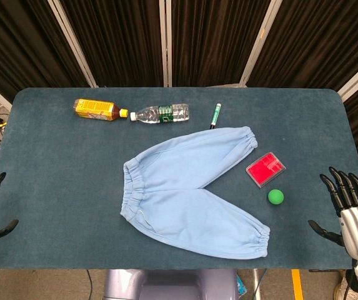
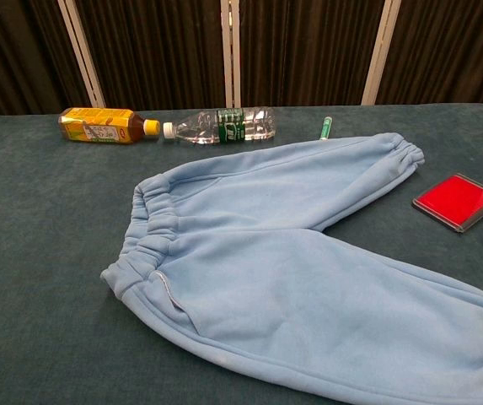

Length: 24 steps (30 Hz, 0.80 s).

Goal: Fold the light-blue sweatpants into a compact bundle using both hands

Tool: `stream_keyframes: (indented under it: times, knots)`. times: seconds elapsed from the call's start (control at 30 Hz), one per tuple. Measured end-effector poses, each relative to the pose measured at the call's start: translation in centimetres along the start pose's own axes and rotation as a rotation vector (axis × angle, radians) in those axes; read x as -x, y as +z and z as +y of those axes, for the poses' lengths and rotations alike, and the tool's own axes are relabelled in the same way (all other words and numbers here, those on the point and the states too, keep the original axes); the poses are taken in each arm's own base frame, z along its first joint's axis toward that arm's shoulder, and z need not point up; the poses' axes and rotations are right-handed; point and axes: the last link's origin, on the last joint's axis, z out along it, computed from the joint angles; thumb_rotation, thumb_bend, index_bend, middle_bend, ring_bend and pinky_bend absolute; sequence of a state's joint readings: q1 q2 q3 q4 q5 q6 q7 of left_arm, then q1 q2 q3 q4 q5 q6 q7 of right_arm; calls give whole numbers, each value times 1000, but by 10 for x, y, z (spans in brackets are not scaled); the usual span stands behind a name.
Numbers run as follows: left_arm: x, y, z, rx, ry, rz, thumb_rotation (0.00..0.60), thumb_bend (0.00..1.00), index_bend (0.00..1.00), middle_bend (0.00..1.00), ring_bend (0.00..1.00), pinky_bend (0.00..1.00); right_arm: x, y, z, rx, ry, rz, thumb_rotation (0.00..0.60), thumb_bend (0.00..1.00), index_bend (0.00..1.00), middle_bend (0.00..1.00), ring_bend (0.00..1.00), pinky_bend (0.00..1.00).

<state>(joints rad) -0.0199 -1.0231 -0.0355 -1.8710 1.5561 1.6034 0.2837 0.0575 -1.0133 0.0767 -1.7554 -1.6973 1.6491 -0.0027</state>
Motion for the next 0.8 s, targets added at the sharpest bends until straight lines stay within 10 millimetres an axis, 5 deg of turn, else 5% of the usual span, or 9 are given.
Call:
stream_keyframes:
  times: [0.43,0.8]
  knots:
    - [3,2,-1,-11,1,-5,600,0,0,0,0,0,12,2,-13,-97,21,-57,600,0,178,39,0,0]
    - [10,13,0,-36,22,-23,600,0,0,0,0,0,76,1,-41,-582,-79,-343,600,0,351,291,177,215]
